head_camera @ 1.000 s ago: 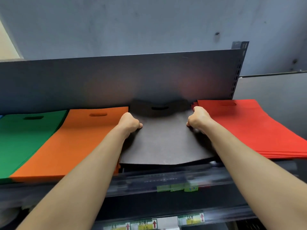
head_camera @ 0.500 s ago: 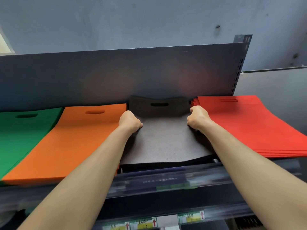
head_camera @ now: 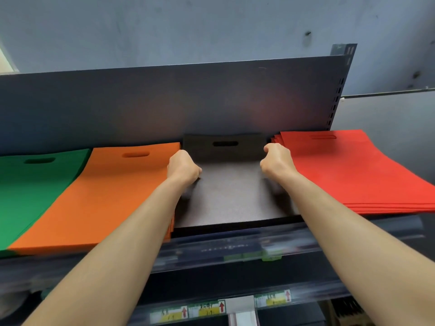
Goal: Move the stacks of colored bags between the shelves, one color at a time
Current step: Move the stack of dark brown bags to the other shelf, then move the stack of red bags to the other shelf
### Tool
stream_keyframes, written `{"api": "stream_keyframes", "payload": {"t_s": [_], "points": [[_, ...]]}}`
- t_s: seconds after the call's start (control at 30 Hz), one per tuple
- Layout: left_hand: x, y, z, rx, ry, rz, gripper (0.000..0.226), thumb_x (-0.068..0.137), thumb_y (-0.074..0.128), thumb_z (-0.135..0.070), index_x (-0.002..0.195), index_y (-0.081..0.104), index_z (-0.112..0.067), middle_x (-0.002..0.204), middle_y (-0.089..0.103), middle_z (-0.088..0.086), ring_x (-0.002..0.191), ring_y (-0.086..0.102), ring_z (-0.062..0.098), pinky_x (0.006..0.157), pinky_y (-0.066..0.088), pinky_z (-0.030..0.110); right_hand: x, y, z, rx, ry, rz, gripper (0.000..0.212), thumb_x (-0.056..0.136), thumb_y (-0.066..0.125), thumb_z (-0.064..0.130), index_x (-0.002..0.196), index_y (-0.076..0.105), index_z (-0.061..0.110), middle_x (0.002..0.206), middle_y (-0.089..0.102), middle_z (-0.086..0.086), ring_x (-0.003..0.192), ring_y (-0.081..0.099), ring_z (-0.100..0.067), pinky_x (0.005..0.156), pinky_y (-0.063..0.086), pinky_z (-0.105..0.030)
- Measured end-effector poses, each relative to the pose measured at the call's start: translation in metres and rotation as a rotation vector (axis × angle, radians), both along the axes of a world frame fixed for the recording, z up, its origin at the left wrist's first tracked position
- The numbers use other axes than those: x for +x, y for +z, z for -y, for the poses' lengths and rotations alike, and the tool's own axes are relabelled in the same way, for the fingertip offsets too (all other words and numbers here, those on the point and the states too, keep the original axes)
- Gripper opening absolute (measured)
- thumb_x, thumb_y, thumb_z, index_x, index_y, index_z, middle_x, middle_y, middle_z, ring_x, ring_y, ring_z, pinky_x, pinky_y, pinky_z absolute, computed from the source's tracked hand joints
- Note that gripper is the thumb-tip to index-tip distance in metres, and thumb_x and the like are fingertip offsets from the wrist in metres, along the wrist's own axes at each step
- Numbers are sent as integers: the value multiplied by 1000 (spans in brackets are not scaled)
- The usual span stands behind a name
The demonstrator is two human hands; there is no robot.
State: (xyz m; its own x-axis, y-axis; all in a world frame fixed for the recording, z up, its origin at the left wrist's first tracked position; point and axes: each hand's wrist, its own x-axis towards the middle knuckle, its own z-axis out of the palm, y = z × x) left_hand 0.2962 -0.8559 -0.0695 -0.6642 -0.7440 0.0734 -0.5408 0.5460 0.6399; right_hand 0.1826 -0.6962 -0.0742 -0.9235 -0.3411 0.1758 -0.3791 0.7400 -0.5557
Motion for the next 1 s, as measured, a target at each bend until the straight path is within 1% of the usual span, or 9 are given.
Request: {"api": "stream_keyframes", "payload": {"t_s": [0.1,0.2,0.27,0.33,0.43,0.53,0.73,0.83,1.0], "points": [[10,9,6,-38,9,-59,17,85,65,-11,89,48,-8,106,55,13,99,53,30,76,40,32,13,9,11,-34,65,-46,36,82,50,-3,117,57,-2,123,57,-20,116,50,-38,97,43,-39],[27,15,18,-52,7,-96,28,85,64,-10,69,42,-18,92,50,7,88,50,25,77,42,32,35,14,28,-69,186,-16,37,85,52,2,121,58,6,125,56,-15,113,53,-32,94,43,-33],[41,13,26,-63,30,-109,9,86,64,-11,86,56,-14,95,52,6,94,54,25,80,43,32,51,14,41,-76,280,28,39,87,54,5,126,56,11,129,54,-12,115,53,-29,94,42,-30],[56,10,32,-83,62,-74,9,87,63,-10,94,57,-12,95,54,7,97,55,26,80,43,31,68,14,52,-67,379,51,41,89,56,9,130,54,12,131,53,-9,118,52,-25,92,40,-27],[78,4,38,-127,104,20,9,87,61,-5,81,58,-12,92,57,8,98,58,28,75,41,31,94,16,64,-59,520,63,39,90,57,12,129,54,11,128,55,-8,115,54,-23,92,42,-27],[93,-7,42,-117,96,113,12,85,63,-8,97,66,-7,106,65,11,101,59,28,78,42,31,113,14,73,-4,622,79,35,88,61,14,122,59,9,121,59,-8,108,57,-22,88,45,-28],[102,-29,44,-123,45,150,23,89,57,-18,110,65,-12,121,60,9,116,49,29,99,42,42,128,-3,75,190,676,97,35,85,66,20,118,62,8,119,62,-9,106,58,-24,92,47,-33],[101,-31,42,-146,30,172,24,92,51,-16,114,61,-11,125,56,10,120,44,30,100,40,45,131,-9,70,149,663,93,32,88,63,17,119,61,8,120,60,-9,106,57,-24,86,45,-29],[86,-21,30,-192,19,99,23,83,53,-6,104,64,-8,116,62,12,112,52,33,96,45,43,116,-6,60,-21,572,59,44,87,61,9,129,54,15,130,56,-5,118,52,-18,100,40,-27]]}}
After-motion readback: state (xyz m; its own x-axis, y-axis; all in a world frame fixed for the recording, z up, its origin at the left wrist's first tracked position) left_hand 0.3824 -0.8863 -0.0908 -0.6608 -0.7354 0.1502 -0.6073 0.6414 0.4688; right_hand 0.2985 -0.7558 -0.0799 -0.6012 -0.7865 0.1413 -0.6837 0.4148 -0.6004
